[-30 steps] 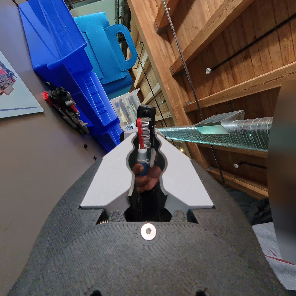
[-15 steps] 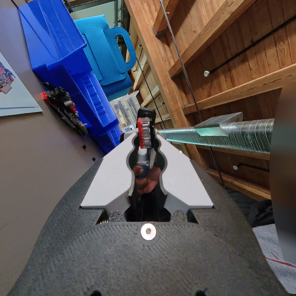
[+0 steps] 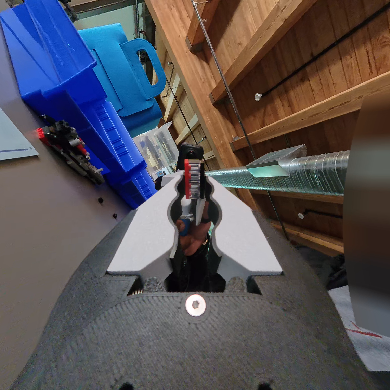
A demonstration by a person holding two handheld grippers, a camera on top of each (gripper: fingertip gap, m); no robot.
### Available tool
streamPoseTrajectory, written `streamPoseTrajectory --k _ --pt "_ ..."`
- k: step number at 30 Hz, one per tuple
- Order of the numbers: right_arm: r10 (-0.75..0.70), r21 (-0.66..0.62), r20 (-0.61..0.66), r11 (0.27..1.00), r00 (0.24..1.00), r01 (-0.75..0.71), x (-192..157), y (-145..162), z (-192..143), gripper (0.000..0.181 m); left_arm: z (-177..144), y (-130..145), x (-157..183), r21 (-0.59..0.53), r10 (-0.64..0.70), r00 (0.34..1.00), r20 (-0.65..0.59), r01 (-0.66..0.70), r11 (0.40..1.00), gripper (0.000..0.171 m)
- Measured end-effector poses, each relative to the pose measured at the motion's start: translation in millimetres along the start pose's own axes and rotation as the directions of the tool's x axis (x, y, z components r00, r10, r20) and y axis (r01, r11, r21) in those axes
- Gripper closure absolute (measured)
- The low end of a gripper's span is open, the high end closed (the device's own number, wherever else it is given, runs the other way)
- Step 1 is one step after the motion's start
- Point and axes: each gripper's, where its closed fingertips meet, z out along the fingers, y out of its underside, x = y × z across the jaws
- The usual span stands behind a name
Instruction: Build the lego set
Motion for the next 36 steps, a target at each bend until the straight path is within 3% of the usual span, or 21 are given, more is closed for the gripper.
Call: streamPoseTrajectory --k 23,36 --pt "0.031 0.056 0.019 0.998 0.999 -0.032 0.1 -5.1 -4.7 0.160 1.9 3.4 -1.5 -0.013 0.010 1.000 0.015 -0.010 1.000 0.154" --pt "-0.013 0.047 -0.053 0.999 0.999 0.015 10.6 -0.1 -7.0 0.163 1.0 4.5 -9.6 -0.012 -0.012 0.997 0.078 0.013 1.000 0.154"
